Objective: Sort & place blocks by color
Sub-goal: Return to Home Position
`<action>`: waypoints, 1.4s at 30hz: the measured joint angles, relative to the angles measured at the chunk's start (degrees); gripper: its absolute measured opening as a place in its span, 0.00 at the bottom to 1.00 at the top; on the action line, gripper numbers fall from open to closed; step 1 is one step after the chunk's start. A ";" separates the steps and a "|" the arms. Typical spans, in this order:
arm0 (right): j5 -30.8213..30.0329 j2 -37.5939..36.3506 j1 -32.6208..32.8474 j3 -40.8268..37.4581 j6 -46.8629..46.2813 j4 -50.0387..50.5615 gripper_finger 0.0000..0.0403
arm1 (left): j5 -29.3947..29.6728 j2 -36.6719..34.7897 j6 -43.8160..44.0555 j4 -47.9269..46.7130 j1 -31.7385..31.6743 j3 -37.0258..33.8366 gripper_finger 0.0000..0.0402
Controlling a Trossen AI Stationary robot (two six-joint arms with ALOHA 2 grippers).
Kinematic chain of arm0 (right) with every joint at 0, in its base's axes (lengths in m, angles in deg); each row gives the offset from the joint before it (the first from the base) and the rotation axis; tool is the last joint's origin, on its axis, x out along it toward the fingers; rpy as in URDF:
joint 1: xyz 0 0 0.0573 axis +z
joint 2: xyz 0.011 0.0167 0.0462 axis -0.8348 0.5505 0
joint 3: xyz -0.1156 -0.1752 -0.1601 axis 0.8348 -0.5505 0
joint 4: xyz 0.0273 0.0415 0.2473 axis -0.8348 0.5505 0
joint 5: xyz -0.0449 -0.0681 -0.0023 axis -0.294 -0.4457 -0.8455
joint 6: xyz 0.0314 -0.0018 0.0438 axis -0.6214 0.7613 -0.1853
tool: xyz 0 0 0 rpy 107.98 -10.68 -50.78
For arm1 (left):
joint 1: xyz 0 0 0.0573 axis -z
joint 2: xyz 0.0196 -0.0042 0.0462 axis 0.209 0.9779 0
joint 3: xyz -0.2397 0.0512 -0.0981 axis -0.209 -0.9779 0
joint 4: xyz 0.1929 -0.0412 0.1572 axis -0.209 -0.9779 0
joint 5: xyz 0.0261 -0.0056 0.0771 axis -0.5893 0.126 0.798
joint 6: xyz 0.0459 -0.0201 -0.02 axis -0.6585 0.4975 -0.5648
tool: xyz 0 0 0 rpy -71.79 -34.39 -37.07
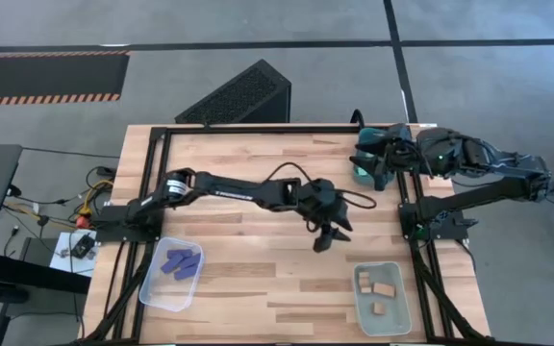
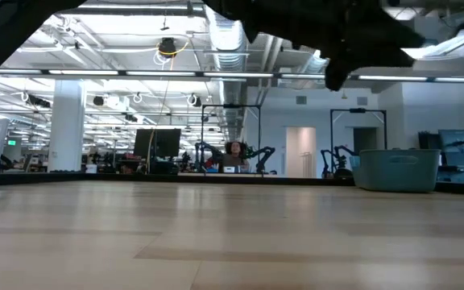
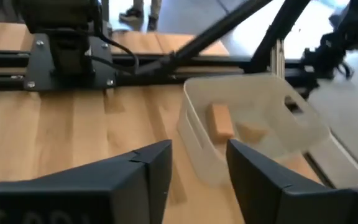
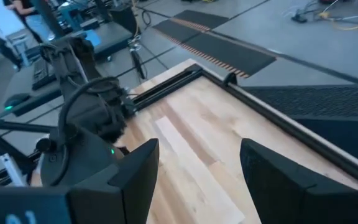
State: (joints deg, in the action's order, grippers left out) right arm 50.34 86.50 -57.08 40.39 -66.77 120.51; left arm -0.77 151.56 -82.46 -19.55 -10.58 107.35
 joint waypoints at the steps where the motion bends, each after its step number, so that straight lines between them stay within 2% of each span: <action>1: -0.86 -0.18 0.39 0.00 0.00 0.02 0.62 | -0.51 -0.49 -1.07 -1.67 -0.35 0.00 0.33; 9: -6.41 -0.27 3.06 -2.01 0.19 -1.66 0.62 | -6.06 -4.21 -8.51 -15.21 -2.92 0.00 0.19; 15: -6.69 -0.59 4.24 -7.40 -1.93 -6.98 0.62 | -9.65 -5.80 -13.07 -23.40 -4.96 0.00 0.12; 21: -8.02 -0.50 5.89 -9.12 -1.78 -11.82 0.62 | -15.01 -6.29 -16.38 -29.15 -7.04 0.00 0.04; 24: -10.59 -0.55 6.96 -9.20 -0.95 -12.89 0.62 | -15.09 -7.07 -18.36 -33.41 -8.19 0.00 0.01; 30: -16.76 -1.67 8.38 -9.20 0.49 -12.38 0.62 | -15.49 -10.41 -23.42 -42.27 -11.16 -0.27 0.00; 32: -16.81 -1.77 8.33 -9.19 0.58 -12.18 0.62 | -15.63 -13.59 -23.78 -41.32 -12.11 -4.23 0.00; 34: -16.81 -1.79 8.34 -9.18 0.55 -11.74 0.62 | -15.57 -17.97 -22.52 -37.05 -13.12 -11.85 0.00; 37: -16.82 -1.57 8.35 -9.18 0.37 -11.14 0.62 | -15.06 -27.39 -17.33 -24.19 -14.81 -29.55 0.00; 42: -19.11 0.48 6.53 -9.05 0.24 -9.22 0.62 | -10.58 -45.79 -1.08 2.14 -17.29 -59.00 0.00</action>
State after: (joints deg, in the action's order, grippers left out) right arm 31.24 86.98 -50.55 31.34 -66.53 111.30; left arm -11.35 105.78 -83.54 -17.41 -27.87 48.35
